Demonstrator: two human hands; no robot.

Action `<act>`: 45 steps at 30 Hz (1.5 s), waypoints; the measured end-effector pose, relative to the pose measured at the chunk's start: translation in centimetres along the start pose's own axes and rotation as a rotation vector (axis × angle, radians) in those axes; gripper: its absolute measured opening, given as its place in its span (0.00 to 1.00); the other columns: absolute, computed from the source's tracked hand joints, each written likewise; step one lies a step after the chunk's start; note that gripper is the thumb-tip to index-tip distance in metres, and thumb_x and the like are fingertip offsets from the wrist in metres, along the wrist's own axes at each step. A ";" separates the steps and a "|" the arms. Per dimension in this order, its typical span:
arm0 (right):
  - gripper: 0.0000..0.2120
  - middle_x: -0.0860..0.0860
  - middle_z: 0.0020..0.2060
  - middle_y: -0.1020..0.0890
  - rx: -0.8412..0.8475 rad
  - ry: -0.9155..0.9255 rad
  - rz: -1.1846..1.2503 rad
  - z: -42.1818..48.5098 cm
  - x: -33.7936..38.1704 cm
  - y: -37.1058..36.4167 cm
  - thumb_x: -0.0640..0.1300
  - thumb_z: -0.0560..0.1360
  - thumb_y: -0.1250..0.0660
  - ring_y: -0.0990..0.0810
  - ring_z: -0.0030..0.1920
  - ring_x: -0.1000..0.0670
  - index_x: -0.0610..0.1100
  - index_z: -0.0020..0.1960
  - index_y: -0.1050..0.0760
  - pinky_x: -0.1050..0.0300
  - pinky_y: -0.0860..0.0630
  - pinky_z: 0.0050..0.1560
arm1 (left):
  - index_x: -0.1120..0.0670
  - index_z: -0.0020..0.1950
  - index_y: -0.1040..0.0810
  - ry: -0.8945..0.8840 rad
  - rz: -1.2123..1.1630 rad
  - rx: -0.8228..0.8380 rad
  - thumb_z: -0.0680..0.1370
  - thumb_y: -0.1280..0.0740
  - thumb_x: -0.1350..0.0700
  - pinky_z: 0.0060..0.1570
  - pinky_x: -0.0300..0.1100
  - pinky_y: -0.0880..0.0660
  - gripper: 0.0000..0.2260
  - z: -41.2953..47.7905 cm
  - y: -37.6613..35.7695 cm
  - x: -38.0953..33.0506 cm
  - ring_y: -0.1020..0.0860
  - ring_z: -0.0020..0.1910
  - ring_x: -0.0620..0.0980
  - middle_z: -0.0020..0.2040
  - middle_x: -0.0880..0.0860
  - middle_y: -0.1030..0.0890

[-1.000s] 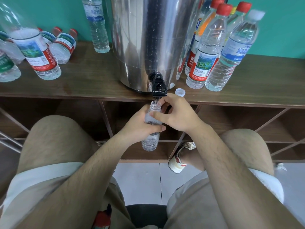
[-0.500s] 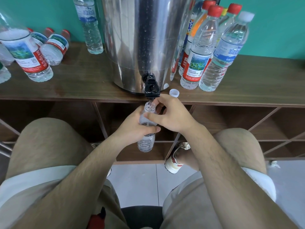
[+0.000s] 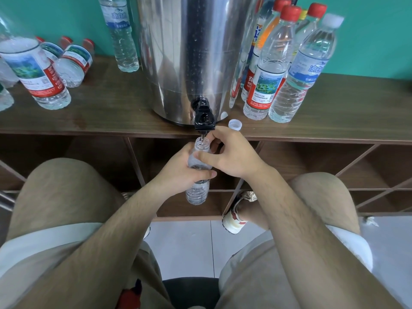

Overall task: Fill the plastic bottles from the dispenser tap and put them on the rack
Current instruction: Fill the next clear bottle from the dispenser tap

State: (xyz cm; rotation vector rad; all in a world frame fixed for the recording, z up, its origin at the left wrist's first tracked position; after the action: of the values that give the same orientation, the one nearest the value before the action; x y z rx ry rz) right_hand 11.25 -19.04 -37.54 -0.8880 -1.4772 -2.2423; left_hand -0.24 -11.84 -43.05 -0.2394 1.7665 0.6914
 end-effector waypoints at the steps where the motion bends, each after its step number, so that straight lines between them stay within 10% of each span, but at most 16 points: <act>1: 0.14 0.51 0.42 0.19 0.001 0.001 0.002 0.0 0.0 0.0 0.51 0.72 0.21 0.21 0.43 0.51 0.42 0.47 0.21 0.49 0.23 0.45 | 0.48 0.70 0.27 -0.001 0.006 -0.002 0.71 0.19 0.57 0.67 0.57 0.23 0.30 0.0 0.0 0.0 0.19 0.61 0.49 0.61 0.48 0.17; 45: 0.16 0.51 0.44 0.18 0.075 -0.026 0.037 0.1 -0.6 0.1 0.56 0.72 0.22 0.18 0.44 0.49 0.44 0.49 0.18 0.43 0.20 0.49 | 0.47 0.72 0.27 -0.005 0.008 -0.003 0.71 0.19 0.57 0.65 0.55 0.21 0.32 0.5 0.0 0.8 0.17 0.60 0.47 0.60 0.47 0.16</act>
State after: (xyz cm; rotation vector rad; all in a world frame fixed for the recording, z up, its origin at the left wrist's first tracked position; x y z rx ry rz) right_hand 11.80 -19.08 -37.83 -0.9170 -1.5328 -2.1426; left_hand -0.04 -11.42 -43.93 -0.2326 1.7623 0.7002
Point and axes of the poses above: each hand's wrist, its own z-axis towards the middle knuckle, its own y-axis out of the back of the hand, x = y × z, the point moved 6 cm from there along z, towards the middle knuckle
